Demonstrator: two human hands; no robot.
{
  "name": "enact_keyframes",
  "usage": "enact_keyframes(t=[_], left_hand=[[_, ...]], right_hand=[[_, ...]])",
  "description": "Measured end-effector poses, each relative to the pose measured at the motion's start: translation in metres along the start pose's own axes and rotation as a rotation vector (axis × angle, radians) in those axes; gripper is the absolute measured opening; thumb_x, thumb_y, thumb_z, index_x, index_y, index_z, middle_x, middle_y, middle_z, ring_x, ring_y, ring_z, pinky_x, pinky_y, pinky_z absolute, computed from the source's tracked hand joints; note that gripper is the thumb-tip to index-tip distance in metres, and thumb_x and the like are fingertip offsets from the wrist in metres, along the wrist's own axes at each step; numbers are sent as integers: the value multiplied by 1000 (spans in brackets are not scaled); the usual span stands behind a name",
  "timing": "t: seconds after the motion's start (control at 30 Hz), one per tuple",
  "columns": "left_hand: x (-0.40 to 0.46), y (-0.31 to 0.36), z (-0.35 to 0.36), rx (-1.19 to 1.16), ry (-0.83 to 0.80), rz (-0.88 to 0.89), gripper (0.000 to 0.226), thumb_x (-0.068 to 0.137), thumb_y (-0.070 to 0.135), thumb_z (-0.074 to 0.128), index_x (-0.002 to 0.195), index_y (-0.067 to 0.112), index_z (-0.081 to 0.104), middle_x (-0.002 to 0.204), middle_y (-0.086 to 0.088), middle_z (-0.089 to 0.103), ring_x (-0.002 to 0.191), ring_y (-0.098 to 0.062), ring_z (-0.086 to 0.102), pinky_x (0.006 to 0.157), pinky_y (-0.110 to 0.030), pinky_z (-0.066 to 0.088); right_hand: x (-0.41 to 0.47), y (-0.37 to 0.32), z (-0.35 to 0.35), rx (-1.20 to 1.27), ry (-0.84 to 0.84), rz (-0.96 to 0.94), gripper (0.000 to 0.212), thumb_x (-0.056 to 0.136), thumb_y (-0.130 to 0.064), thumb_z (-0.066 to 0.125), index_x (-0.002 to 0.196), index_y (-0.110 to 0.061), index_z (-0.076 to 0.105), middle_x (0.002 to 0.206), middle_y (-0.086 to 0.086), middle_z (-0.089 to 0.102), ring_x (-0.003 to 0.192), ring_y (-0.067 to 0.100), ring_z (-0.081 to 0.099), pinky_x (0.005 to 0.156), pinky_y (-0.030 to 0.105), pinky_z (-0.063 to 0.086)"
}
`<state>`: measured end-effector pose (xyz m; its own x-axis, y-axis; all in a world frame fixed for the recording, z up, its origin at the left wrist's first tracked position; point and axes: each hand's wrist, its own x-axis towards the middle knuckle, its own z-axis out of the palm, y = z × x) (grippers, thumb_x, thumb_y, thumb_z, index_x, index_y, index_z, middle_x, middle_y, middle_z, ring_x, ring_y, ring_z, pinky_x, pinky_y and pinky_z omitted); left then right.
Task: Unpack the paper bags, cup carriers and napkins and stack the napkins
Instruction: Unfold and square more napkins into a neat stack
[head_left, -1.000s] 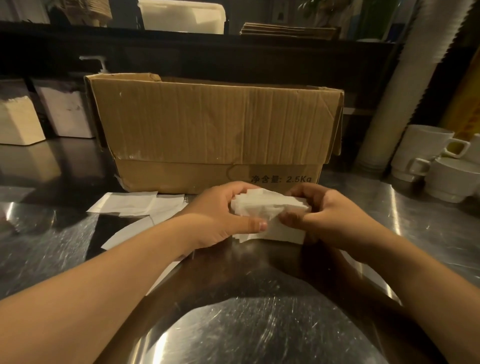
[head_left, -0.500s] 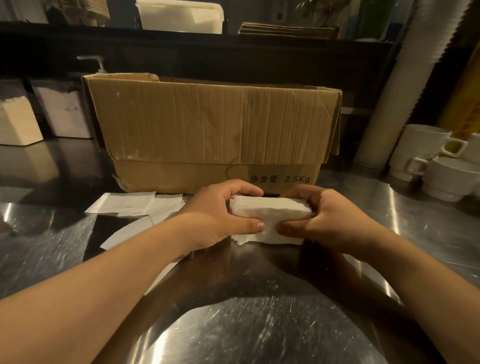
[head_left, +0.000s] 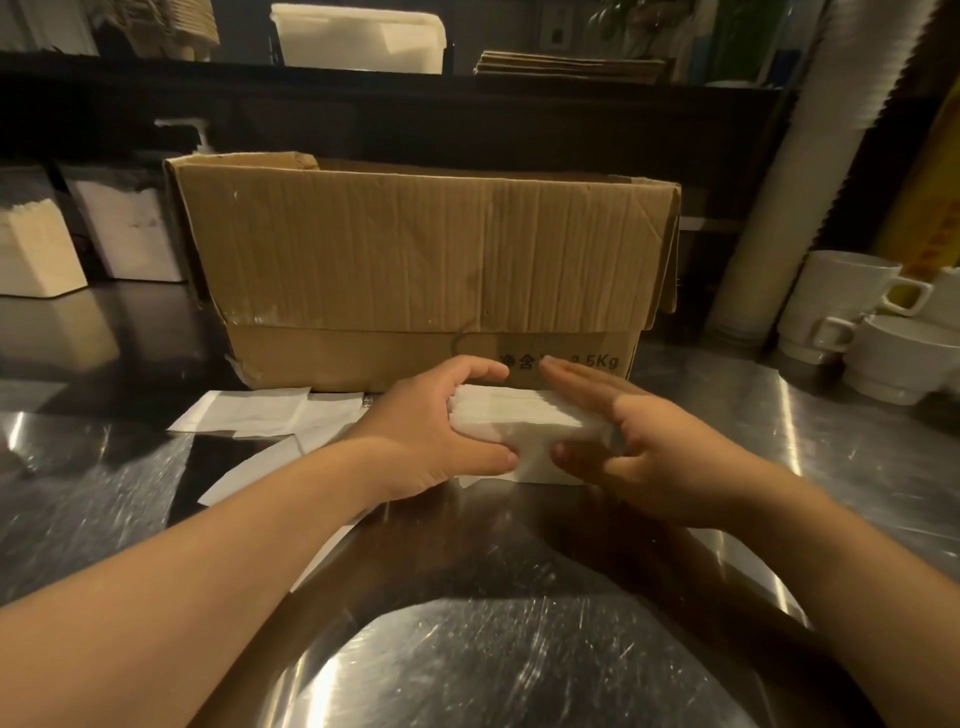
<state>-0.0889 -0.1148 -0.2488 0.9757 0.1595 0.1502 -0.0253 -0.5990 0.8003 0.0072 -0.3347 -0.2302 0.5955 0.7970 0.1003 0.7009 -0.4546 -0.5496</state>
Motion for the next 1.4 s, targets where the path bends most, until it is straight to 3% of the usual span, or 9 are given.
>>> enact_keyframes(t=[0.07,0.17,0.27,0.33,0.43,0.57,0.73,1.17,1.4], left_hand=[[1,-1,0,12,-1,2,73,74,38,92,133,53,54,122,24,66,111,-9,64,98,-39,56],[2,-2,0,8,7,3,66,75,34,92,129,51,58,115,25,68,107,-7,65,94,-34,57],[3,-3,1,5,21,3,51,74,31,92,115,47,66,101,26,70,99,-4,65,82,-27,54],[3,-5,1,-28,32,-12,43,72,28,94,105,43,70,95,24,72,94,-6,67,80,-30,55],[3,-5,0,-47,60,-20,39,72,26,93,100,41,73,90,21,74,86,-5,69,80,-33,59],[3,-6,0,-50,61,-28,39,71,23,94,99,38,72,87,20,73,85,-8,70,78,-32,59],[4,-7,1,-63,82,-38,39,70,22,94,98,37,71,84,17,73,85,-14,71,75,-33,58],[4,-7,2,-92,83,-39,40,72,21,93,99,38,69,84,17,72,79,-10,67,67,-26,51],[4,-5,0,-106,73,-37,42,71,22,95,100,37,70,89,14,74,82,-10,70,70,-30,55]], right_hand=[[1,-1,1,-21,-6,28,85,96,-33,67,159,-47,13,162,-27,18,149,2,22,121,24,24],[2,0,1,150,66,105,96,88,-22,77,159,-43,17,151,-20,39,137,6,40,113,27,41],[2,5,1,190,86,155,67,83,-21,82,140,-36,49,128,-20,59,117,6,60,91,21,54],[3,8,1,242,96,168,50,83,-20,82,126,-32,60,117,-15,67,107,6,66,89,23,57],[3,7,-2,371,127,148,42,84,-14,80,108,-41,58,111,-17,67,105,4,65,89,21,56],[4,7,1,312,87,216,43,82,-20,82,114,-36,58,114,-10,68,105,12,67,89,29,59],[2,3,-5,178,192,224,45,77,-29,87,108,-27,55,101,-9,64,90,10,64,67,18,53],[1,5,-5,154,202,182,41,80,-34,84,114,-30,63,101,-14,66,94,7,63,81,22,55],[2,7,-5,175,185,188,34,85,-32,80,115,-29,64,101,-13,65,92,6,63,74,14,50]])
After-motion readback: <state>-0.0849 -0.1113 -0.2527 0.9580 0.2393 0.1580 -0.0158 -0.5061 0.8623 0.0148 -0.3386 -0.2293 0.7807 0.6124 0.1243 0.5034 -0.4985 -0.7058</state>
